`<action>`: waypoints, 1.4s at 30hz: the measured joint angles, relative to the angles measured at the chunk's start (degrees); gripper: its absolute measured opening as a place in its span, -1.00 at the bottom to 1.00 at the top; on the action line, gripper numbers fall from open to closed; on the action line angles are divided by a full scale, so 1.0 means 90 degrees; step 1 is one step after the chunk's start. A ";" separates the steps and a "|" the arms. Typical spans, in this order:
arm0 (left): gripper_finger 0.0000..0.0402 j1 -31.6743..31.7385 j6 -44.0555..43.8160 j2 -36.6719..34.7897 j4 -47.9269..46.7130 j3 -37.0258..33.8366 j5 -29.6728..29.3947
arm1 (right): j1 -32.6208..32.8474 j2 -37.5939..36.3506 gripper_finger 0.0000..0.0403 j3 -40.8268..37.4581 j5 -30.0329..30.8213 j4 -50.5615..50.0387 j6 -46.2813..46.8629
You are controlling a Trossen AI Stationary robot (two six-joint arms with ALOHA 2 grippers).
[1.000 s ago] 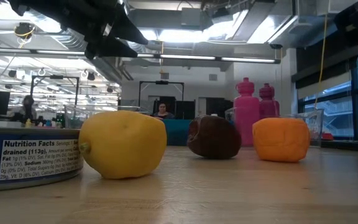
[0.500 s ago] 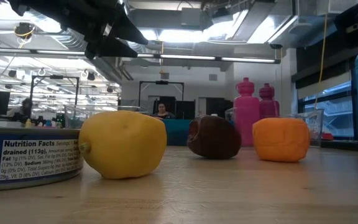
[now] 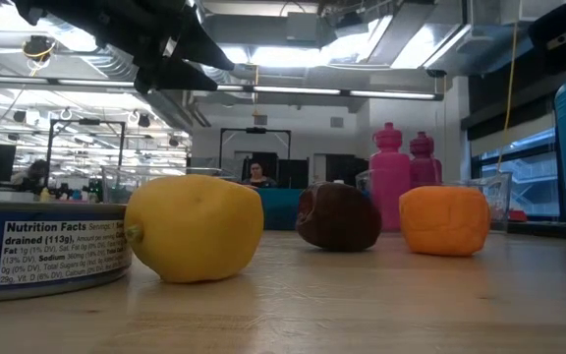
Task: Pick & Place Food Item
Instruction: Put the blue water bottle into the right transparent bin
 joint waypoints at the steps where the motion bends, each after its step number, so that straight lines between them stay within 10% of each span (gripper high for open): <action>1: 0.30 0.0000 -0.0001 0.0000 0.0000 0.0000 0.0001 | 0.0000 0.0000 -0.60 0.0000 0.0014 0.0000 0.0000; 42: 0.30 0.0000 -0.0068 0.0000 -0.0005 0.0000 0.0116 | -0.0096 0.0010 -0.71 0.1014 0.0022 -0.0245 -0.0692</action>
